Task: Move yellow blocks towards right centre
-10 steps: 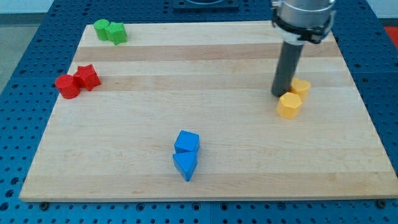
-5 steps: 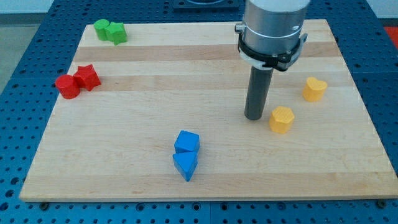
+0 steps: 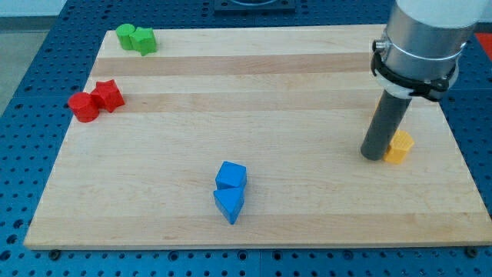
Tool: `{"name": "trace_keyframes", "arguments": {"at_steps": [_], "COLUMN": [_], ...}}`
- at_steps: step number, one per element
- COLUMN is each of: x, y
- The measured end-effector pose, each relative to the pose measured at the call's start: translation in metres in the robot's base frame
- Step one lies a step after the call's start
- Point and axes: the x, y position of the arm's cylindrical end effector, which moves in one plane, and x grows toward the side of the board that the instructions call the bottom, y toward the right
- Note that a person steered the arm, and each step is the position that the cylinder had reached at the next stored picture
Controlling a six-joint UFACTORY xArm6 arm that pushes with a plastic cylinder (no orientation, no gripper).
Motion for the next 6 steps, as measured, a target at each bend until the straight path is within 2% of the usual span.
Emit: {"name": "trace_keyframes", "arguments": {"at_steps": [1,4,5,6], "x": [0.018,-0.02,0.008,0.013], "y": [0.004,0.03,0.031,0.049]}}
